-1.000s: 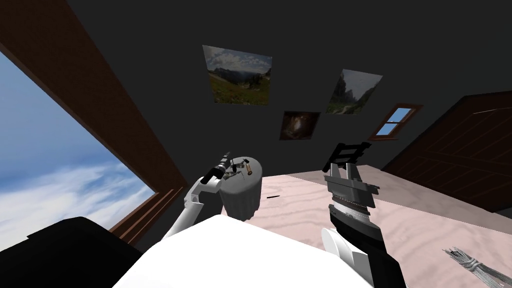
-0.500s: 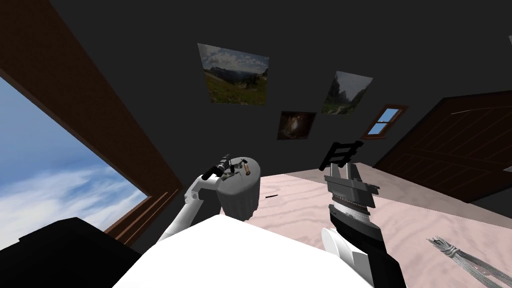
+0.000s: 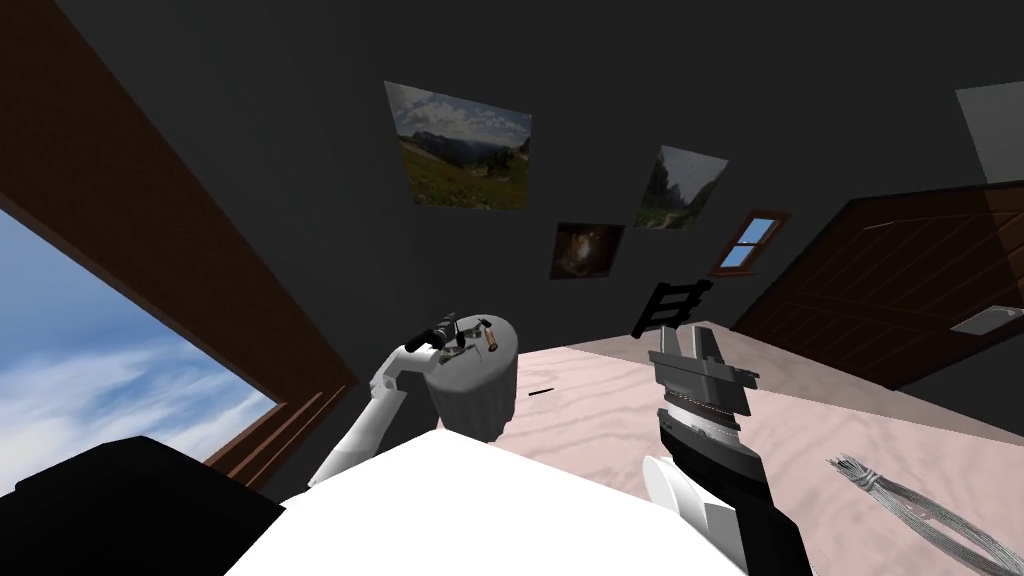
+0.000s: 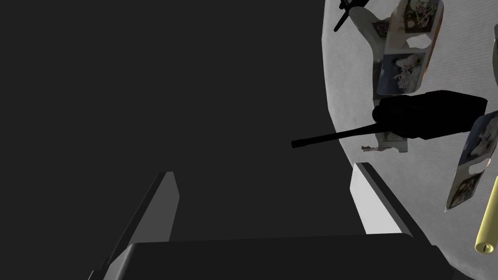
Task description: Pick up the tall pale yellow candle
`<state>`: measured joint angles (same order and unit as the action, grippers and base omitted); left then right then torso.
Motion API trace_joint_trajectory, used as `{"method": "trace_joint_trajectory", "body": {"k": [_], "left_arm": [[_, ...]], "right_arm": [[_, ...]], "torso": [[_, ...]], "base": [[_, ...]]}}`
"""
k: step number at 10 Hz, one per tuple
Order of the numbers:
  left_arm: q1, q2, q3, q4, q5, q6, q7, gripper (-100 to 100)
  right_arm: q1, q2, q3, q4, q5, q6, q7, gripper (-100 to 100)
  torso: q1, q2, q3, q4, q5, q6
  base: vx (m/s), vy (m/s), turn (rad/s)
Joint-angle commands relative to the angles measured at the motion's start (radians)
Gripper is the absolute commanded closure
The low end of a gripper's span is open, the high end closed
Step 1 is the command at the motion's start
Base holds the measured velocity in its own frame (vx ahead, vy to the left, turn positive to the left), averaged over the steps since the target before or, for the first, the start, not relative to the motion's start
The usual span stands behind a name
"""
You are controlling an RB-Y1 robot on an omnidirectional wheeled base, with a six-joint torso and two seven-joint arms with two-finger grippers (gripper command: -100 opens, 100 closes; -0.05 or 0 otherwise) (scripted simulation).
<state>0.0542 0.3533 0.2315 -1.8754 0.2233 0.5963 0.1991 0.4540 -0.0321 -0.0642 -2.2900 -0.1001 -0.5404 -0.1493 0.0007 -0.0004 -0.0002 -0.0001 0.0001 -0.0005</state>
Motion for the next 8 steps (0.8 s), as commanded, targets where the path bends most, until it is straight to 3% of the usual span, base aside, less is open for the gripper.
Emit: {"method": "trace_joint_trajectory", "body": {"k": [1,4,8], "left_arm": [[-0.003,0.006,0.006,0.011,0.006,0.050,0.006,-100],[-0.027,0.033,0.029,0.066,0.029,0.131,0.023,-100],[-0.037,0.045,0.040,0.094,0.041,0.210,0.030,-100]], "right_arm": [[0.000,0.000,0.000,0.000,0.000,0.000,0.000,0],[0.000,0.000,0.000,0.000,0.000,0.000,0.000,0],[0.000,0.000,0.000,0.000,0.000,0.000,0.000,0]], "torso": [[0.000,0.000,0.000,0.000,0.000,0.000],[0.000,0.000,0.000,0.000,0.000,0.000],[0.000,0.000,0.000,0.000,0.000,0.000]], "base": [[0.009,0.008,-0.041],[0.011,0.009,-0.060],[0.007,0.010,-0.038]]}}
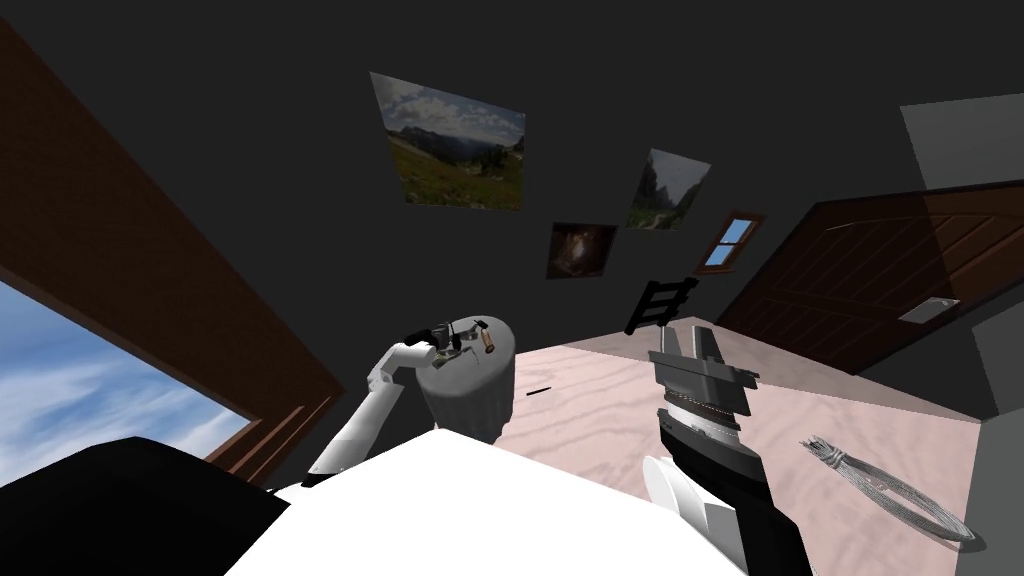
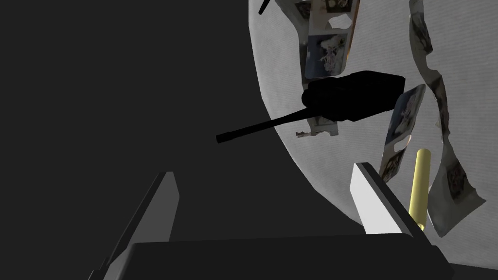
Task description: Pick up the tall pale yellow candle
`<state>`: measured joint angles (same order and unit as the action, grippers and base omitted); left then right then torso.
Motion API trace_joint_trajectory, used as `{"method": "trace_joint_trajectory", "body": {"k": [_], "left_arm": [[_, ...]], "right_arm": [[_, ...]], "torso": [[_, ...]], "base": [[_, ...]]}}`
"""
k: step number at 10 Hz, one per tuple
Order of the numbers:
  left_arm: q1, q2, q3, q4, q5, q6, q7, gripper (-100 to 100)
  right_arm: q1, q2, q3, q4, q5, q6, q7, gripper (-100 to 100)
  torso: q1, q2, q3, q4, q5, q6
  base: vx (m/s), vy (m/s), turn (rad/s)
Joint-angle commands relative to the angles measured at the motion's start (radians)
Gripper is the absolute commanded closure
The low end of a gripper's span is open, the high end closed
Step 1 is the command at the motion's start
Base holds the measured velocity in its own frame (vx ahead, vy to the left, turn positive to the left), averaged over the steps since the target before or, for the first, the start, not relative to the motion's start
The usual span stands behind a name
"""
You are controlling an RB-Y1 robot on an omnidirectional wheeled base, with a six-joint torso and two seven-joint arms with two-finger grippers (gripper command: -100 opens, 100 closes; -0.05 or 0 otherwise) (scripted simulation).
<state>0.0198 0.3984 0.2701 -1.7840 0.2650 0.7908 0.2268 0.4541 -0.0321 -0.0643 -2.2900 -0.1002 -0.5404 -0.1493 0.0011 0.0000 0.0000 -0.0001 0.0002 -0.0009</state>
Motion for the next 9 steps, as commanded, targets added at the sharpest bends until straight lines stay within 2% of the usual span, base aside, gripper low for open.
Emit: {"method": "trace_joint_trajectory", "body": {"k": [1,2,3,6,8,9], "left_arm": [[-0.012,0.012,0.011,0.029,0.011,0.050,0.008,-100],[-0.012,0.012,0.011,0.029,0.011,0.065,0.008,-100],[-0.020,0.024,0.021,0.055,0.022,0.097,0.013,-100],[-0.026,0.035,0.029,0.080,0.033,0.156,0.018,-100],[-0.036,0.055,0.045,0.127,0.052,0.221,0.025,-100],[-0.036,0.055,0.045,0.127,0.052,0.237,0.025,-100]], "right_arm": [[0.000,0.000,0.000,0.000,0.000,0.000,0.000,0],[0.000,0.000,0.000,0.000,0.000,0.000,0.000,0],[0.000,0.000,0.000,0.000,0.000,0.000,0.000,0],[0.000,0.000,0.000,0.000,0.000,0.000,0.000,0],[0.000,0.000,0.000,0.000,0.000,0.000,0.000,0],[0.000,0.000,0.000,0.000,0.000,0.000,0.000,0]], "torso": [[0.000,0.000,0.000,0.000,0.000,0.000],[0.000,0.000,0.000,0.000,0.000,0.000],[0.000,0.000,0.000,0.000,0.000,0.000],[0.000,0.000,0.000,0.000,0.000,0.000],[0.000,0.000,0.000,0.000,0.000,0.000],[0.001,0.000,0.000,0.000,0.000,0.000]], "base": [[0.010,0.014,-0.069],[0.010,0.014,-0.029],[0.010,0.012,-0.060],[0.011,0.016,-0.041],[0.008,0.020,-0.066],[0.007,0.020,-0.021]]}}
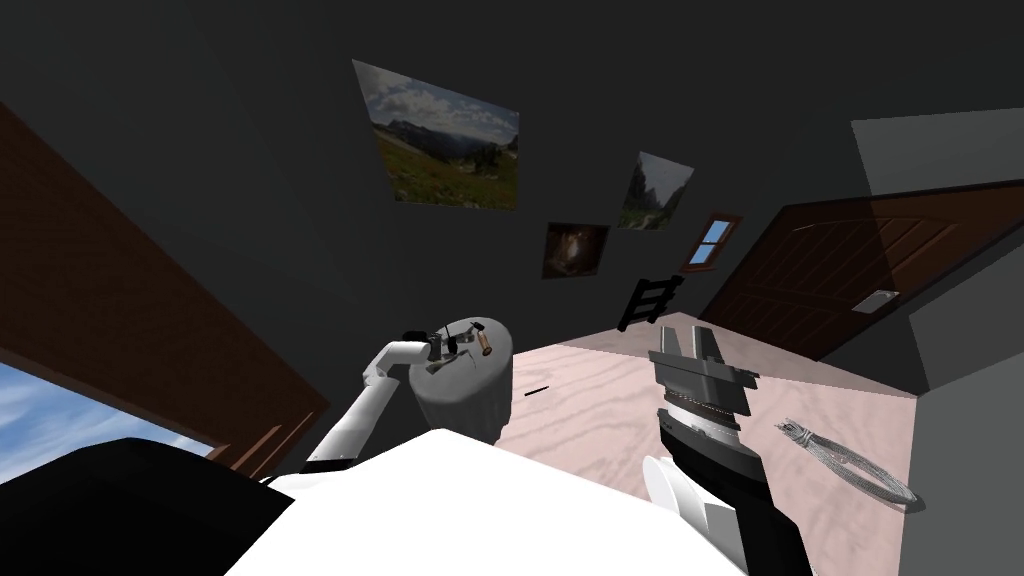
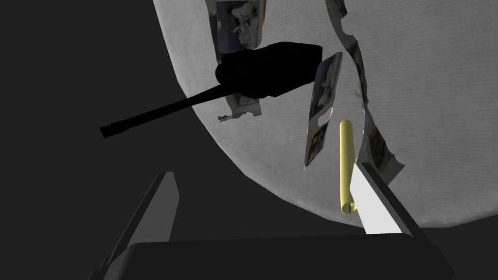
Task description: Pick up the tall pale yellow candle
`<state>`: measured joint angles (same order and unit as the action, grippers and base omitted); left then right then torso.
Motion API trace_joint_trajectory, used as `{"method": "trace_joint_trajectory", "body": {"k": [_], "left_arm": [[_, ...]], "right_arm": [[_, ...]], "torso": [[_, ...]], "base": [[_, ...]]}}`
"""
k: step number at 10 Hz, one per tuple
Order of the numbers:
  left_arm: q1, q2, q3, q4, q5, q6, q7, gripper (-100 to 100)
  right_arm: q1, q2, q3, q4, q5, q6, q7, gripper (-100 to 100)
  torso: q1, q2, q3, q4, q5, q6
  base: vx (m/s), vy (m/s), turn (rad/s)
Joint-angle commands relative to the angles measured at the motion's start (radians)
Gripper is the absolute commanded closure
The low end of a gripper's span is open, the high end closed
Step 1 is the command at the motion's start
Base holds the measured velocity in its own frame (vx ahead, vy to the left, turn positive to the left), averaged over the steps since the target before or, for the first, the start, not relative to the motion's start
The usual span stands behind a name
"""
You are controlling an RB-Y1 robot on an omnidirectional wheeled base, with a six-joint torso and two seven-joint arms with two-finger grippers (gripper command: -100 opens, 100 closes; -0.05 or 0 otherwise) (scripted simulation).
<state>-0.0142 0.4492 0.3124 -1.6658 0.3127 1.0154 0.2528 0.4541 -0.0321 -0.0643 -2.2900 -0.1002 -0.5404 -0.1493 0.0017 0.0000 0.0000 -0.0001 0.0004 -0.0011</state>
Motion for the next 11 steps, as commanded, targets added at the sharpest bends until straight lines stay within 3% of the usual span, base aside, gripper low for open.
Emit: {"method": "trace_joint_trajectory", "body": {"k": [1,8,10,11], "left_arm": [[-0.006,0.013,0.009,0.030,0.014,0.048,0.001,-100],[-0.005,0.044,0.029,0.125,0.051,0.193,0.008,-100],[0.000,0.044,0.031,0.112,0.052,0.195,0.009,-100],[0.000,0.044,0.031,0.114,0.052,0.195,0.009,0]], "right_arm": [[0.000,0.000,0.000,0.000,0.000,0.000,0.000,0],[0.000,0.000,0.000,0.000,0.000,0.000,0.000,0],[0.000,0.000,0.000,0.000,0.000,0.000,0.000,0],[0.000,0.000,0.000,0.000,0.000,0.000,0.000,0]], "torso": [[0.000,0.000,0.000,0.000,0.000,0.000],[0.001,0.000,0.000,0.000,0.000,0.000],[-0.001,0.000,0.000,0.000,0.000,0.000],[-0.001,0.000,0.000,0.000,0.000,0.000]], "base": [[0.009,0.020,-0.035],[0.011,0.027,-0.039],[-0.001,0.004,-0.009],[0.000,0.000,0.000]]}}
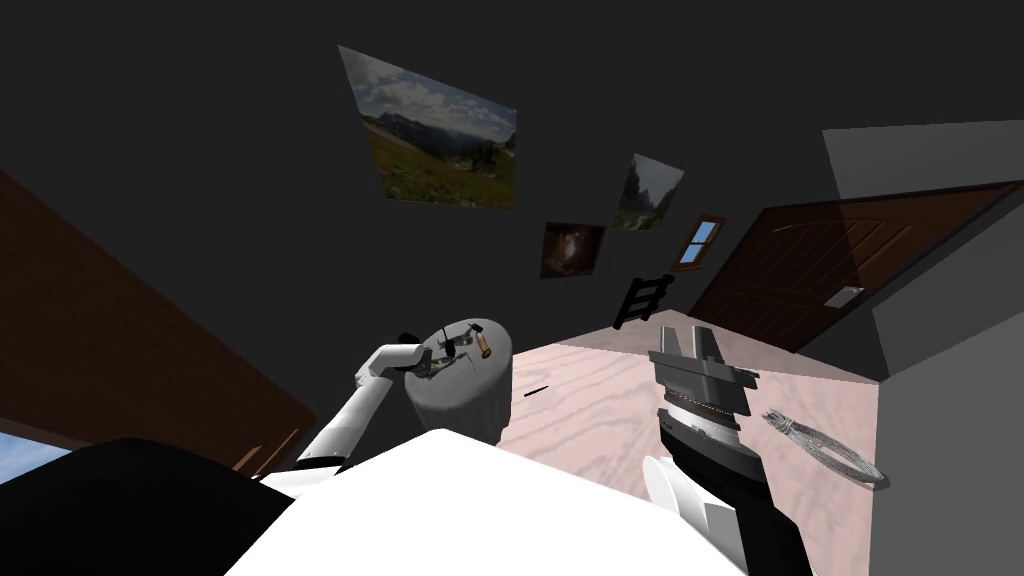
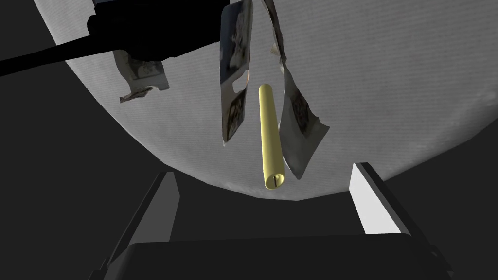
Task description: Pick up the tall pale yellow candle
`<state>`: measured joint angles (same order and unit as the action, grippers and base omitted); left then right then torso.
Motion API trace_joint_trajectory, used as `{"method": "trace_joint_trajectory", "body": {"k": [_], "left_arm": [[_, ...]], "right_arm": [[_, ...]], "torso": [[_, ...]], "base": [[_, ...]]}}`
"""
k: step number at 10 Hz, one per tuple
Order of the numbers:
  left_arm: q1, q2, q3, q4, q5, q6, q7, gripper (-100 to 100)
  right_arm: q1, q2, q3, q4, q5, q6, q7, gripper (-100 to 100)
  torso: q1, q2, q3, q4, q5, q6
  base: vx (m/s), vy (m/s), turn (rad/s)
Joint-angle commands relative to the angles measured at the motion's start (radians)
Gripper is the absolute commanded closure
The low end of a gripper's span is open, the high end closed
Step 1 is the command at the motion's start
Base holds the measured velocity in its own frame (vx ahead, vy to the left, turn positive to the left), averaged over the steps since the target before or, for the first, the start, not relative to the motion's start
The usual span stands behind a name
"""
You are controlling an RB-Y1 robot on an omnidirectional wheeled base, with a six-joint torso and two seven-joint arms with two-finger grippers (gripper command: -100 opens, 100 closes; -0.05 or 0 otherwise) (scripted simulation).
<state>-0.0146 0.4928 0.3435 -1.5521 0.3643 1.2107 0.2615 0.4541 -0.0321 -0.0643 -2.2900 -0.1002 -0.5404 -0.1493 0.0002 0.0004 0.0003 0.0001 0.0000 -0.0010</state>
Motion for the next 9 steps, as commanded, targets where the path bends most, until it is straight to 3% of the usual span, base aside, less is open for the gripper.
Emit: {"method": "trace_joint_trajectory", "body": {"k": [1,4,5,6,9], "left_arm": [[-0.035,0.009,0.001,0.050,0.008,-0.024,-0.029,-100],[-0.071,0.017,0.002,0.127,0.015,-0.048,-0.057,-100],[-0.106,0.026,0.003,0.155,0.023,-0.072,-0.086,-100],[-0.106,0.026,0.003,0.182,0.023,-0.072,-0.086,-100],[-0.176,0.043,0.005,0.283,0.038,-0.119,-0.143,-100]], "right_arm": [[0.000,0.000,0.000,0.000,0.000,0.000,0.000,0],[0.000,0.000,0.000,0.000,0.000,0.000,0.000,0],[0.000,0.000,0.000,0.000,0.000,0.000,0.000,0],[0.000,0.000,0.000,0.000,0.000,0.000,0.000,0],[0.000,0.000,0.000,0.000,0.000,0.000,0.000,0]], "torso": [[0.000,0.000,0.000,0.000,0.000,0.000],[-0.003,0.000,0.000,0.000,-0.001,0.000],[-0.003,0.000,0.000,0.000,-0.001,0.000],[-0.002,0.000,0.000,0.000,-0.001,0.000],[-0.002,0.000,0.000,0.000,0.000,0.000]], "base": [[0.004,-0.022,0.065],[-0.007,-0.039,0.043],[-0.004,-0.034,0.047],[-0.002,-0.029,0.030],[-0.006,-0.036,0.051]]}}
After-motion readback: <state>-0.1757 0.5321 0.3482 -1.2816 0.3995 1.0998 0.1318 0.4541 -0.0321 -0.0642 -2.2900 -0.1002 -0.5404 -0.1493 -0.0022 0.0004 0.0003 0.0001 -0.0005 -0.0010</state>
